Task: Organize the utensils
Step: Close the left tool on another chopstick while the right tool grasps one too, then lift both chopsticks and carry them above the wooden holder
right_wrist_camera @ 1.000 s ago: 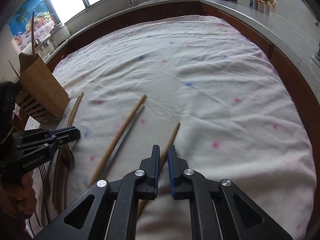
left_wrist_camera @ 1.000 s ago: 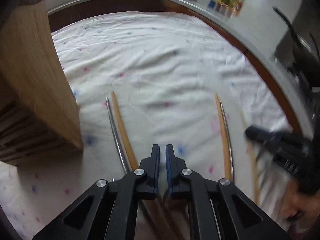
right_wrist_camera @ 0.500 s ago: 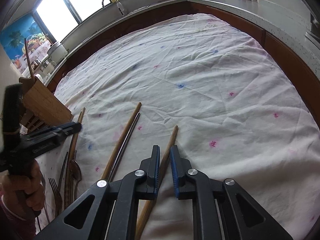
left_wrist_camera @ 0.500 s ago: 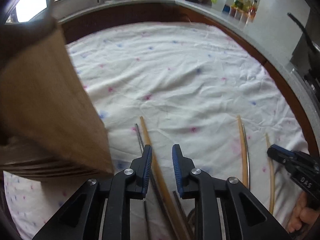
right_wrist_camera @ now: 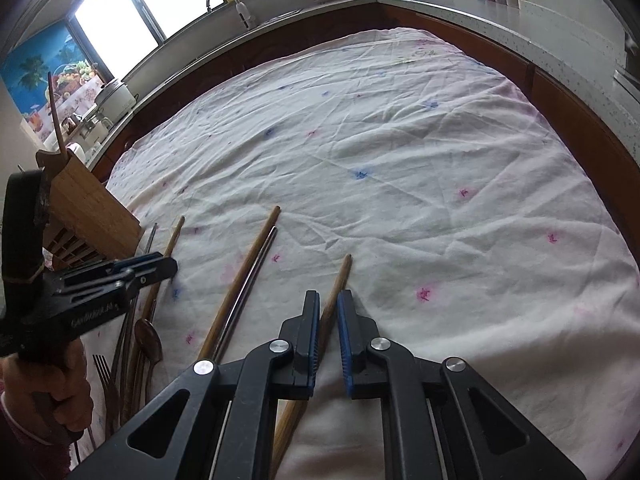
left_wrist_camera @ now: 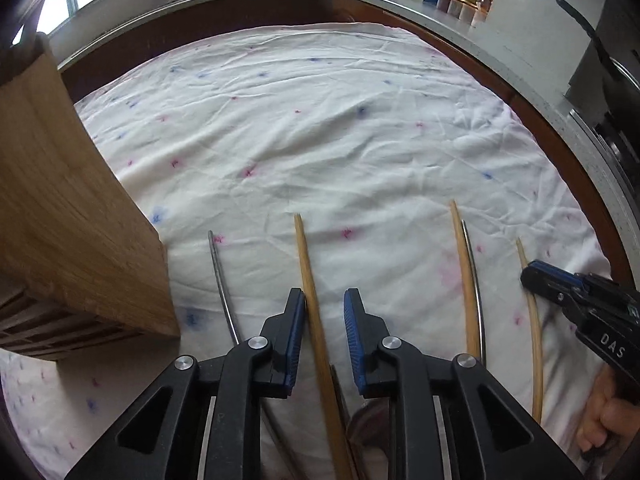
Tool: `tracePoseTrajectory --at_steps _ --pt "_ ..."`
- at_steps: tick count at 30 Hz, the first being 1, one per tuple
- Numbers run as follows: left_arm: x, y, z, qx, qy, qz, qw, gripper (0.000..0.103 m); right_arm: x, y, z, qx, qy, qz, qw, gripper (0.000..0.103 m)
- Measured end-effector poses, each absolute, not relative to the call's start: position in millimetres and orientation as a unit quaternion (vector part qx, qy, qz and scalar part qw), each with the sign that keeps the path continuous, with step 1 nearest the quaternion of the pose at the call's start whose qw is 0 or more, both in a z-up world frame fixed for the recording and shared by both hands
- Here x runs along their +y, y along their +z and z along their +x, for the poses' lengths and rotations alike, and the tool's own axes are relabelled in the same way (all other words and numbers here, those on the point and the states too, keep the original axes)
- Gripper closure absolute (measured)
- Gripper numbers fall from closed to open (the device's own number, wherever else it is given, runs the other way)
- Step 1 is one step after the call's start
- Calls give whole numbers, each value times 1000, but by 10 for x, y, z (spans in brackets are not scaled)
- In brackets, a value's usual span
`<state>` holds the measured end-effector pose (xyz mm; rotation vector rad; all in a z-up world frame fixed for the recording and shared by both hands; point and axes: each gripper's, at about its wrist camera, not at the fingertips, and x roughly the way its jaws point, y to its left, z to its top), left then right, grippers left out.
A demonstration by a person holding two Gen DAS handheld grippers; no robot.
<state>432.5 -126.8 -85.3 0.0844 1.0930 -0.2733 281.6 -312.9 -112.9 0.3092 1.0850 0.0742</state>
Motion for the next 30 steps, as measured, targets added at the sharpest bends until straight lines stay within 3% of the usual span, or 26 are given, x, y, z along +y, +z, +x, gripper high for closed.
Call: tracePoseTrajectory --at_steps 8,11,12,14,21,30 --pt "-1409 -866 4454 517 -121 81 843 83 -2885 -1144 2817 498 4 79 864 91" --pt "-1426 -874 4433 510 -130 81 846 91 -2768 -1149 2787 487 -11 42 872 92" --pt "-1428 -878 4426 508 -134 80 847 97 -2768 -1145 2782 486 -11 44 873 93" --pt "-1417 -876 4406 508 -136 79 847 99 -2845 -1129 2790 490 4 80 868 96" --pt "-1207 -559 4127 481 -159 45 861 99 -2963 -838 2626 471 61 169 864 98" --pt "-667 217 3405 401 -176 -26 899 100 -2798 -199 2289 412 111 181 886 98"
